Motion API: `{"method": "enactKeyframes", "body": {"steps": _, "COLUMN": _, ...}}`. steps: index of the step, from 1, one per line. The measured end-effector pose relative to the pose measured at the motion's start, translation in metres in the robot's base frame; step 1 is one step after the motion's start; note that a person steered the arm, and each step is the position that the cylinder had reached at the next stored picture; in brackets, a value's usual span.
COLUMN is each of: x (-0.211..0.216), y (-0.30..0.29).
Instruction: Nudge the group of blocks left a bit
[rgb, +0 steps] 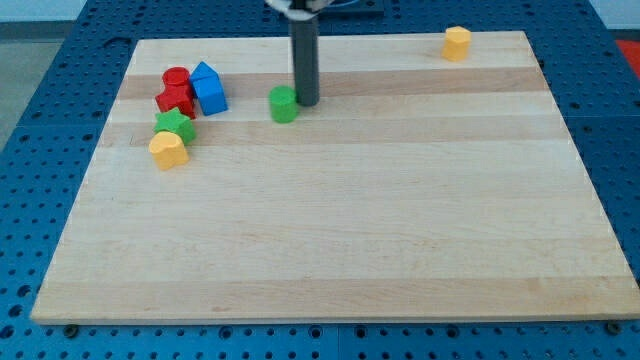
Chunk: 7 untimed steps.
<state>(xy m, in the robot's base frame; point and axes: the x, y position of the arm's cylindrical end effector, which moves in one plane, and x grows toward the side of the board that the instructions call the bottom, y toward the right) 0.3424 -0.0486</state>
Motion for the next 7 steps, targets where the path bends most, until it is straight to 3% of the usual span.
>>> {"method": "enactKeyframes", "body": {"steps": 2, "x": 0.039, "y": -0.074}}
{"method": "enactKeyframes", "body": {"steps": 4, "x": 0.061, "y": -0.072}}
{"method": "enactKeyframes", "body": {"steps": 7, "x": -0.073, "y": -0.061}}
